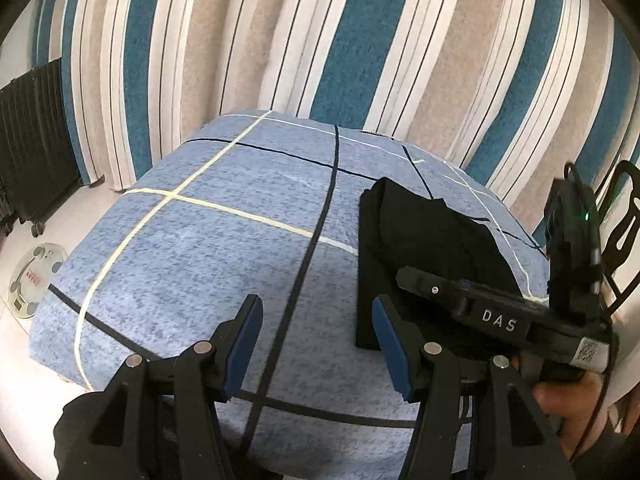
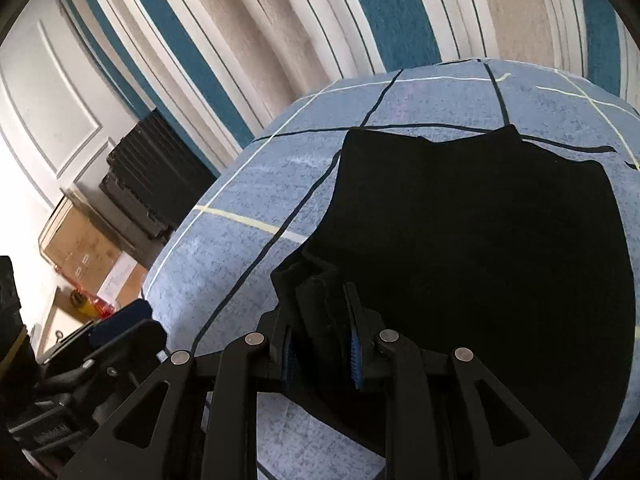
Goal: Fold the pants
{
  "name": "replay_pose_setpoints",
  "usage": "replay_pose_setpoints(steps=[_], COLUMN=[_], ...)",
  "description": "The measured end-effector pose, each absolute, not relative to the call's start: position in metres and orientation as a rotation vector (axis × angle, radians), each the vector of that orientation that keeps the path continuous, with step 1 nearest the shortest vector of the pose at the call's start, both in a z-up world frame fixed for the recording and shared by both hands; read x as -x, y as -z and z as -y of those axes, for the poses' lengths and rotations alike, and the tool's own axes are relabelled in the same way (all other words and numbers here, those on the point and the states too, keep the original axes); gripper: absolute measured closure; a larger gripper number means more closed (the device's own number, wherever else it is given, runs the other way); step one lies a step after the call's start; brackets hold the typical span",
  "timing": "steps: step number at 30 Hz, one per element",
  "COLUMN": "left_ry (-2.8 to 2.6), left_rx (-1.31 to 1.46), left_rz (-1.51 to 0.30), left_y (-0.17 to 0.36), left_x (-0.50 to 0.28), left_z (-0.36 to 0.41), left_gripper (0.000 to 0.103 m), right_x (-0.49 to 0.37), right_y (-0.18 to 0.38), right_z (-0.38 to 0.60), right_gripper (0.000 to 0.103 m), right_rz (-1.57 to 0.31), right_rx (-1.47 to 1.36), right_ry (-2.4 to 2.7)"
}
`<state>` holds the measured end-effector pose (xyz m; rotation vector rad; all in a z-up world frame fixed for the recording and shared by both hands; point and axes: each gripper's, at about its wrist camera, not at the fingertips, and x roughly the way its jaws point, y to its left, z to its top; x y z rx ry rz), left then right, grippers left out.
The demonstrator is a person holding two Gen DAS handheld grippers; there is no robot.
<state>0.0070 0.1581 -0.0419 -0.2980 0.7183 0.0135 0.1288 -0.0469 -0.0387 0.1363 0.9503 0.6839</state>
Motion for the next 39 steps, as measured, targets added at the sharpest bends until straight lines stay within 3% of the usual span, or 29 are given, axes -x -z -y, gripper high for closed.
replay_pose_setpoints(steps=[5, 7, 12, 16, 39], left_ry=[-0.003, 0.002, 0.001, -0.003, 0.081], left_rx=[0.314, 0.318, 0.313, 0.309, 0.212], left_rz=[-0.703, -0.704, -0.697, -0.687, -0.680], left_y=[0.042, 0.043, 0.040, 0.035, 0.012], left_x=[-0.006, -0.006, -0.004, -0.002, 0.006], left_z=[-0.161, -0.161, -0.161, -0.161, -0.111], left_gripper=[0.043, 0.043, 0.043, 0.043, 0.043], right_x=[-0.118, -0.104, -0.092, -0.107, -0.070], right_y=[0.026, 0.018, 0.010, 0.038, -0.010], right_z=[0.043, 0.043, 0.062, 0.064, 0.134], right_gripper=[0.056, 0.054, 0.055, 0.076, 0.076], right_rz=[-0.948, -0.922, -0.828, -0.938, -0.801], right_rx=[-0.138, -0.123, -0.215, -0.175, -0.193], right_ry=[-0.713, -0.750, -0.797, -0.715, -0.589])
